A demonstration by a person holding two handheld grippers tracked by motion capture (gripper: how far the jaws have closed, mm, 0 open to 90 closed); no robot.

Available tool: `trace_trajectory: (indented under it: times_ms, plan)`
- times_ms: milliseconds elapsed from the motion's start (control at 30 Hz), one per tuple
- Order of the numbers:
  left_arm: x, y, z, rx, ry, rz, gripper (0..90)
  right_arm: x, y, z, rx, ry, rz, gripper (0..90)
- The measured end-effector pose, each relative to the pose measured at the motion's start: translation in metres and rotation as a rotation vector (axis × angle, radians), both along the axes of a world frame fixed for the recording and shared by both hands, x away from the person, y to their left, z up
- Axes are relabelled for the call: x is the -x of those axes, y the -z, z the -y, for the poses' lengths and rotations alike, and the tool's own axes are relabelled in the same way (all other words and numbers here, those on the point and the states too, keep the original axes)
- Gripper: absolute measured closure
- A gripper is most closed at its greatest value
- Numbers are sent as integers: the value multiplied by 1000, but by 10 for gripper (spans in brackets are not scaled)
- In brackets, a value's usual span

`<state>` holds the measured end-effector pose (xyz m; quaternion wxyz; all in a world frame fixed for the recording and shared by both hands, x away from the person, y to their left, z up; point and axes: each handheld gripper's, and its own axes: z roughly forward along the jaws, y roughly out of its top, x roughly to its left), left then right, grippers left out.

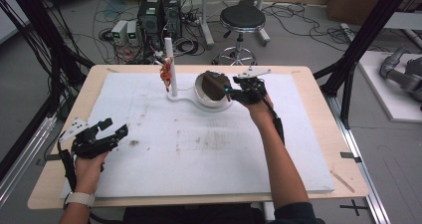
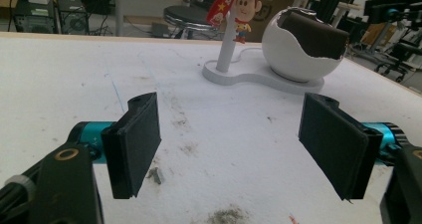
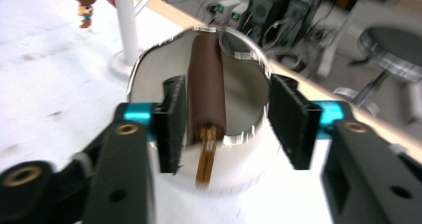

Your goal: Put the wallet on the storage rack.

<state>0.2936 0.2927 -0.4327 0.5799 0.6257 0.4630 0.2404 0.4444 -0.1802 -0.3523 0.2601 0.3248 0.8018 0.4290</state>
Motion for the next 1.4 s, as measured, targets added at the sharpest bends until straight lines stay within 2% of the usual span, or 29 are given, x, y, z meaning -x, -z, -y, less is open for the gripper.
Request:
trace_trajectory:
  times_ms: [33,67,200,267,567,667,800,933,1033,1200,1400]
  plan:
    - [0,0,1,1,-1,2,243,4,0,9,-32,0,-30,478]
    - [0,0,1,-1,1,4,246,9,1,17,-61,-5,-35,479]
    - [0,0,3,1,5,2,248,30,9,49,-110,22,-70,443]
    - [0,0,4,-6,11,1,248,43,13,66,-132,44,-67,424]
    - [0,0,4,-11,11,5,247,93,35,114,-181,148,-52,295]
    - [0,0,5,-12,13,6,247,104,44,125,-167,162,-58,262]
    - [-1,-1,8,-12,14,13,243,114,51,136,-154,189,-50,227]
    - [-3,-3,12,-16,7,27,197,119,51,141,-155,215,-27,218]
    - [-5,-2,16,-29,22,23,180,120,50,143,-156,219,-4,218]
    - [-6,-2,21,-47,34,12,181,120,51,146,-160,215,-8,218]
    - [-4,-5,22,-53,39,20,181,121,52,150,-165,237,-9,218]
